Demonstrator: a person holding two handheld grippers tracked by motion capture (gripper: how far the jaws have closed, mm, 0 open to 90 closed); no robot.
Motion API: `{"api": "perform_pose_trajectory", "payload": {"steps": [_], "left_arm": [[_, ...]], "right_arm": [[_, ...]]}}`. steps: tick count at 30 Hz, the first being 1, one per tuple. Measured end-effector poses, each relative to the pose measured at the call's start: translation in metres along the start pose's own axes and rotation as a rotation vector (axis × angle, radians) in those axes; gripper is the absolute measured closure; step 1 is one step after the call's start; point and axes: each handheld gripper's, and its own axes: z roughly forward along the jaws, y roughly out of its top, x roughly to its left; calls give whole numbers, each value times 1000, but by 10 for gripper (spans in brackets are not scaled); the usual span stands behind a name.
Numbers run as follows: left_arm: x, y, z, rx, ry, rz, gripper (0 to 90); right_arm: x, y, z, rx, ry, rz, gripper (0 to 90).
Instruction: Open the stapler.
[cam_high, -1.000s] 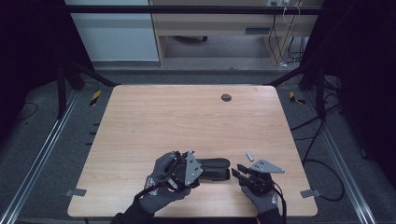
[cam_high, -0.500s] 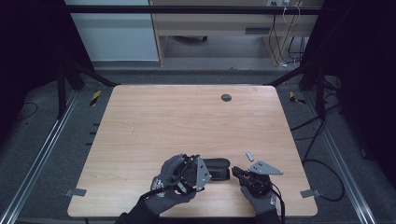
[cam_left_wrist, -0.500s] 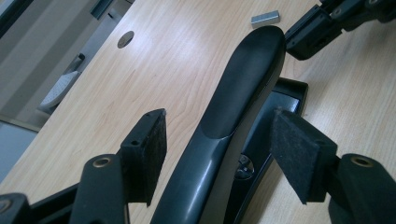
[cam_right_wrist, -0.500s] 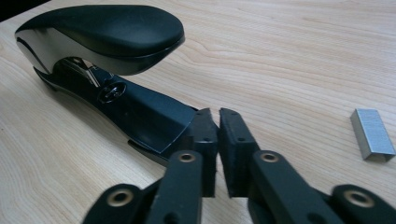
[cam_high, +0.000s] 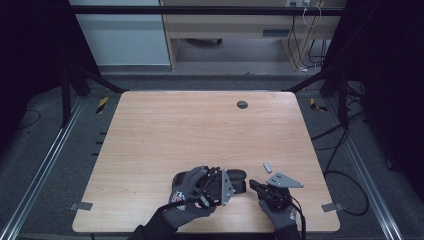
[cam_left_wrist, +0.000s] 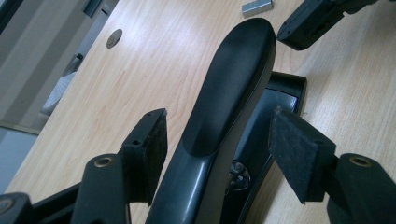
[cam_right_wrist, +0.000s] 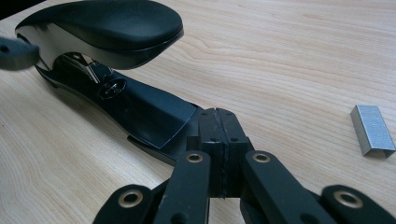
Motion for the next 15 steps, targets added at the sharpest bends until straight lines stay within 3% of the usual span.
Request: {"api": "perform_pose_trajectory", "payload": {"steps": [15], "left_arm": [[-10, 9, 23, 43, 32, 65, 384]], "right_arm": [[0, -2, 2, 10, 2, 6, 900]]}}
